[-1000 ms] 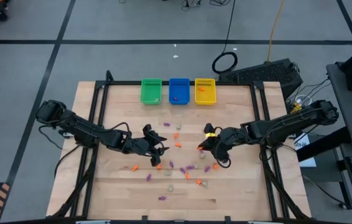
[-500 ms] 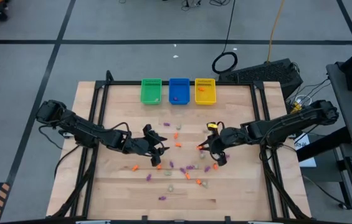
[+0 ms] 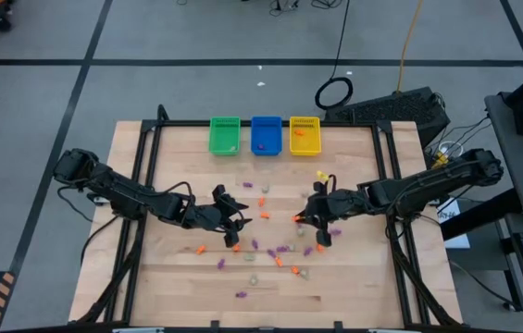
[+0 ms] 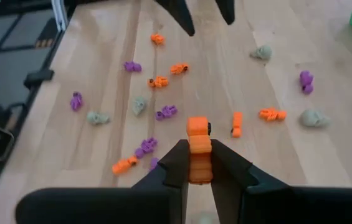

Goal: Sort Halloween decoration
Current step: Put the orange skeleton toy into the yellow bin

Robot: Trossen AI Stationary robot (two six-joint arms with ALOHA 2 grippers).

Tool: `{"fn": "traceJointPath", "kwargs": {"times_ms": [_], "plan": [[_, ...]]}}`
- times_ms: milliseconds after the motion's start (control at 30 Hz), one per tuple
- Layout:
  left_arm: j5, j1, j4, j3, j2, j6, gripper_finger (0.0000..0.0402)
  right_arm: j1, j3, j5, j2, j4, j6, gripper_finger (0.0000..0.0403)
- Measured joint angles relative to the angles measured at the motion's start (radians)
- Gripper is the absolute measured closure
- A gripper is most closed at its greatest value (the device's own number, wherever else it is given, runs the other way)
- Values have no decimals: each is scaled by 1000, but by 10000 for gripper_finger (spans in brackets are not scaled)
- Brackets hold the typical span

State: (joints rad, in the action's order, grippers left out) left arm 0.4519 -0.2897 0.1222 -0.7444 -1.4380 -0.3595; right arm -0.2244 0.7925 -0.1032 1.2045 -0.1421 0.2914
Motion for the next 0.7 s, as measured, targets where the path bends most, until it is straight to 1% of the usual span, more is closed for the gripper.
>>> {"fn": "traceJointPath", "kwargs": {"times_ms": [100, 400, 467, 700], "plan": [[0, 0, 0, 0, 0, 0, 208, 0, 0, 0, 0, 0, 30, 364], [0, 0, 0, 0, 0, 0, 208, 3, 0, -1, 0, 3, 24, 364], [0, 0, 1, 0, 0, 0, 208, 3, 0, -15, 0, 3, -10, 364], [0, 0, 7, 0, 0, -2, 208, 3, 0, -82, 0, 3, -222, 364]]}}
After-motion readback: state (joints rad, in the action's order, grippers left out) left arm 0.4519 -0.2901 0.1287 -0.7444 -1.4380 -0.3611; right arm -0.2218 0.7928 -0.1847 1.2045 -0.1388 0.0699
